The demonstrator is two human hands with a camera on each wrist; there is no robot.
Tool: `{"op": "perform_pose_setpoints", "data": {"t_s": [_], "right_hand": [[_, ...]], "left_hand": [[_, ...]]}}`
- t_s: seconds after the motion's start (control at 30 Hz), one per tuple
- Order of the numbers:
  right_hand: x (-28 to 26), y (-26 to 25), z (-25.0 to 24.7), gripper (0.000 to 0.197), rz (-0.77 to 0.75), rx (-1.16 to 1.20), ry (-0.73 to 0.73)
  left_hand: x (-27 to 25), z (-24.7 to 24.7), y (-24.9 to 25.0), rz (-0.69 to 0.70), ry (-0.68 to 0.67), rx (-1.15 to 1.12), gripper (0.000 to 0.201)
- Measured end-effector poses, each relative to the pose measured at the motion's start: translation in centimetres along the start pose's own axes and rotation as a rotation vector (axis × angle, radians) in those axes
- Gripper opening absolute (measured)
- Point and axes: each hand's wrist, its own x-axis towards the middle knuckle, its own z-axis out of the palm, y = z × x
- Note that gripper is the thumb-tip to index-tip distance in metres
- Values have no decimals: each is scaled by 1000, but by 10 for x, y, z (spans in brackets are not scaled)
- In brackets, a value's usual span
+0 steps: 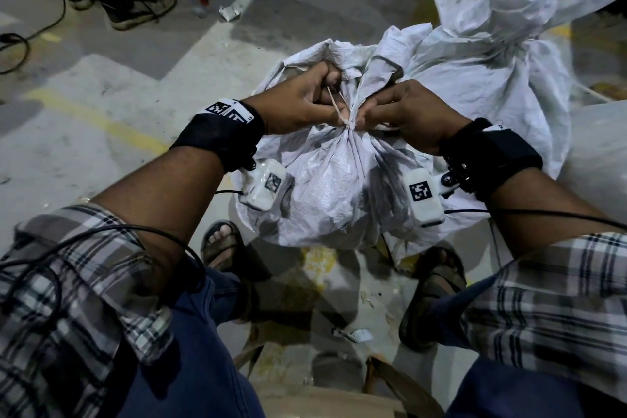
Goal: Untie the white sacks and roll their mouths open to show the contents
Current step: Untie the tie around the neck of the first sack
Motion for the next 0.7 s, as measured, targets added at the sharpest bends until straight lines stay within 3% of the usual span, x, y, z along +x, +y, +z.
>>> {"op": "perform_pose_setpoints", "data": {"t_s": [0.7], "right_hand": [[-6,-8,-1,8,-2,-75,-84]], "left_hand": [[1,5,2,-31,-19,-58,47]]}}
